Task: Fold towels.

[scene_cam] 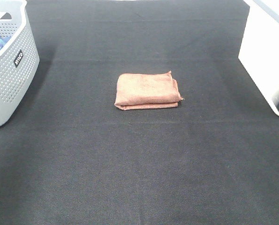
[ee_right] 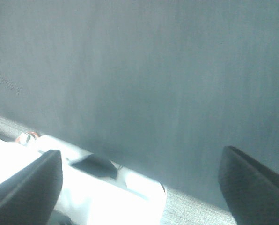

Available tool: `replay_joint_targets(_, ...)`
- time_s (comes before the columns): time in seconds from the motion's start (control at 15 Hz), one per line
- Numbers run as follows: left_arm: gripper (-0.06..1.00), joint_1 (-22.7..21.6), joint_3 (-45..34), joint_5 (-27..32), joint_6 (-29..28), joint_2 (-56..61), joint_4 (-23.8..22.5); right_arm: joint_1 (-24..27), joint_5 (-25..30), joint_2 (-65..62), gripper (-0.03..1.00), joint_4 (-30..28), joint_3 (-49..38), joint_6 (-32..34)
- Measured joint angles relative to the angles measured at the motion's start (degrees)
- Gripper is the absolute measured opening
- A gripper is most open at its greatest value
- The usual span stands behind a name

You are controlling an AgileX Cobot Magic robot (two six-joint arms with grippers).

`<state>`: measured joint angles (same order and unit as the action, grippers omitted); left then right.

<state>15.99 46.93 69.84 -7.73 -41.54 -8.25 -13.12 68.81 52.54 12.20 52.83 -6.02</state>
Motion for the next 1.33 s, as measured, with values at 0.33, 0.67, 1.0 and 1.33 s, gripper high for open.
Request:
replay_joint_targets(0.33, 0.54, 0.00, -14.15, -2.58, 2.06, 28.48, 1.72, 0.00, -4.58, -23.89, 0.85, -4.93, -16.44, 0.00)
replay_joint_targets(0.67, 0.54, 0.00, -17.82, -8.77, 10.77, 33.92, 8.25, 0.00, -7.68, -35.52, 0.85, -7.56, -23.38, -0.92)
replay_joint_targets(1.0, 0.54, 0.00, -17.99, -9.22, 15.53, 33.92, 11.52, 0.00, -7.56, -37.18, 0.85, -4.01, -23.49, -6.53)
replay_joint_targets(1.33, 0.54, 0.00, -17.99, -9.22, 15.70, 33.92, 11.57, 0.00, -7.39, -37.18, 0.85, -3.84, -23.49, -6.88)
